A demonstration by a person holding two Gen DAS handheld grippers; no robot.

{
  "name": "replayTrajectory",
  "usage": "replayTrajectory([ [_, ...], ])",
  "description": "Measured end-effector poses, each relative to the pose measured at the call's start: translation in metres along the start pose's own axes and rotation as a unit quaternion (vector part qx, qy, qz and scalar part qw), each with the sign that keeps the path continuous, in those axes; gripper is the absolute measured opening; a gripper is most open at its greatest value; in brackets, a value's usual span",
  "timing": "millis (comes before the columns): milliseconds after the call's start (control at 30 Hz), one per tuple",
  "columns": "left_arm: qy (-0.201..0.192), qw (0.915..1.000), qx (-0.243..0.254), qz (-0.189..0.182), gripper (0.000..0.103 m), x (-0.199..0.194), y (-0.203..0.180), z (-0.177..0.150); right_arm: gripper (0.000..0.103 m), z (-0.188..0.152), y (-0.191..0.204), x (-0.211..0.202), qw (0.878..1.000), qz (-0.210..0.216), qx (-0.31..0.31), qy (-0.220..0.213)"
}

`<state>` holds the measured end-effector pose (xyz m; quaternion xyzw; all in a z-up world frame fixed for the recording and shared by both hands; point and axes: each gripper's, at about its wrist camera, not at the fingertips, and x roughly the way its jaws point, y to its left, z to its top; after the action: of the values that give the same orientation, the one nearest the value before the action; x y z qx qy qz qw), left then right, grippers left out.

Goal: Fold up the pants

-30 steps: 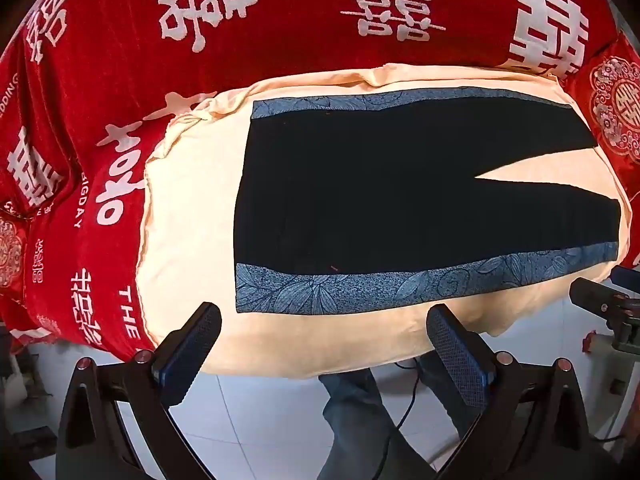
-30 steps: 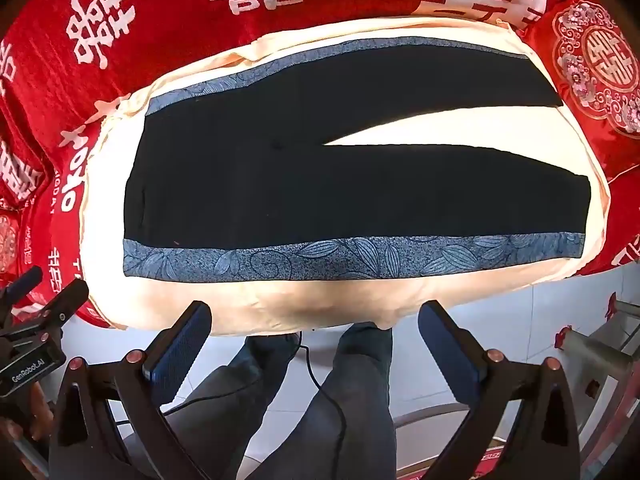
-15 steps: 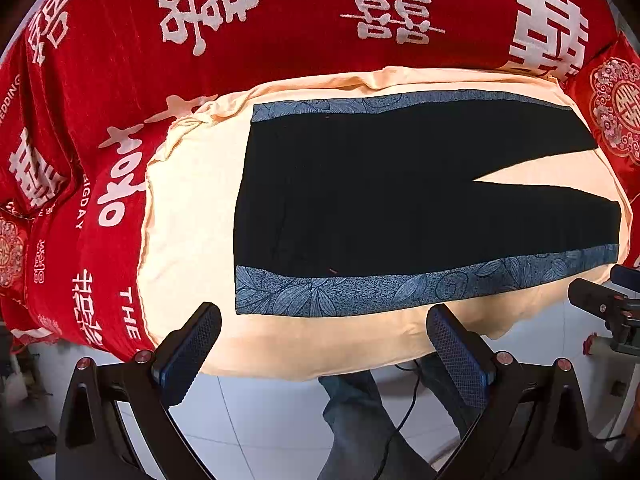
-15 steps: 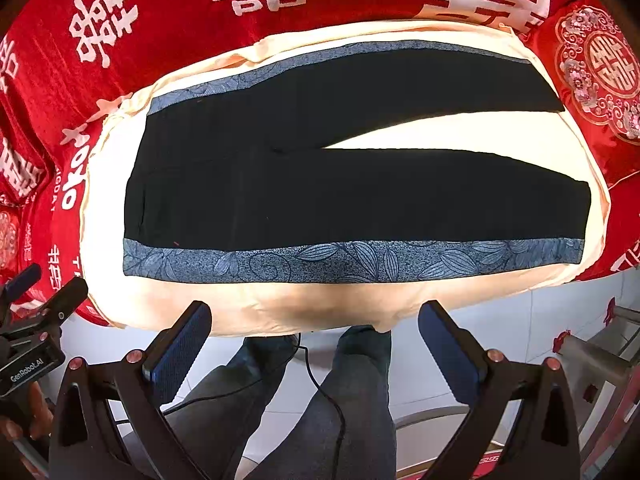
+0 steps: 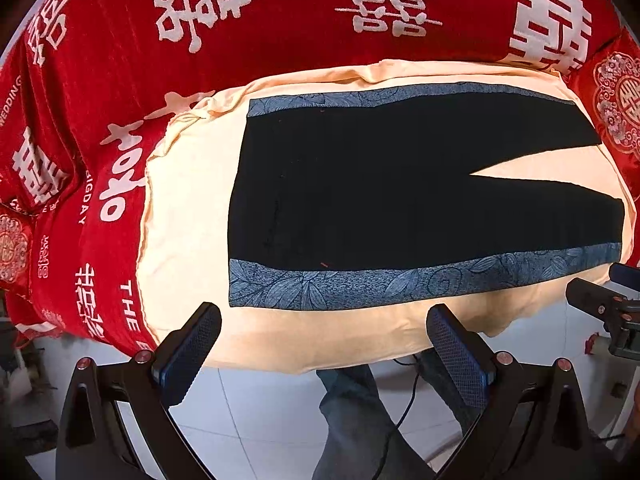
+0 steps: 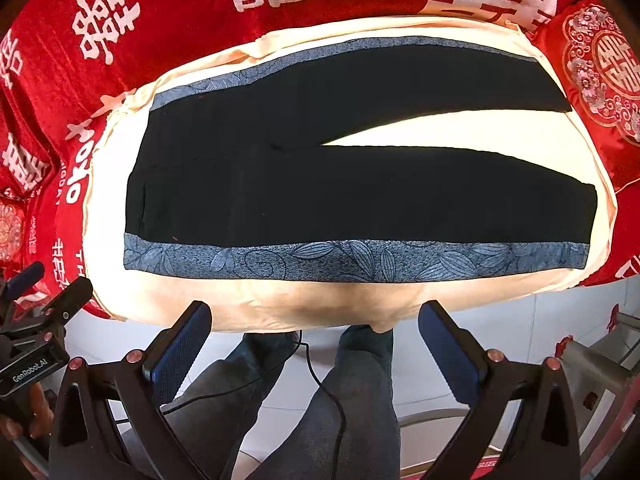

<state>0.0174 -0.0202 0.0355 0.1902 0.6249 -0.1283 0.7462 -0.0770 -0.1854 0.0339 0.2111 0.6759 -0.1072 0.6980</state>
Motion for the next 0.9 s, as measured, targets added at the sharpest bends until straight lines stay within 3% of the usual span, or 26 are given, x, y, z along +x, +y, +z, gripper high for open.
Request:
replayTrajectory([
  [333, 0.015, 0.9985, -0.051, 0.013, 0.103, -0.006, -0.018, -0.003, 0.103, 0.008, -0.020, -0.010, 0.999, 0.006, -0.014, 0.029],
  [633, 0.026, 0.9964, -0.073, 0.033, 0.103, -0.002, -0.042, -0.003, 0.103, 0.013, -0.034, -0.010, 0.998, 0.023, -0.057, 0.011],
  [900, 0.034, 0.9975, -0.060, 0.016, 0.103, 0.021, -0.034, 0.002, 0.103, 0.014, -0.035, 0.004, 0.998, 0.052, -0.028, -0.002],
])
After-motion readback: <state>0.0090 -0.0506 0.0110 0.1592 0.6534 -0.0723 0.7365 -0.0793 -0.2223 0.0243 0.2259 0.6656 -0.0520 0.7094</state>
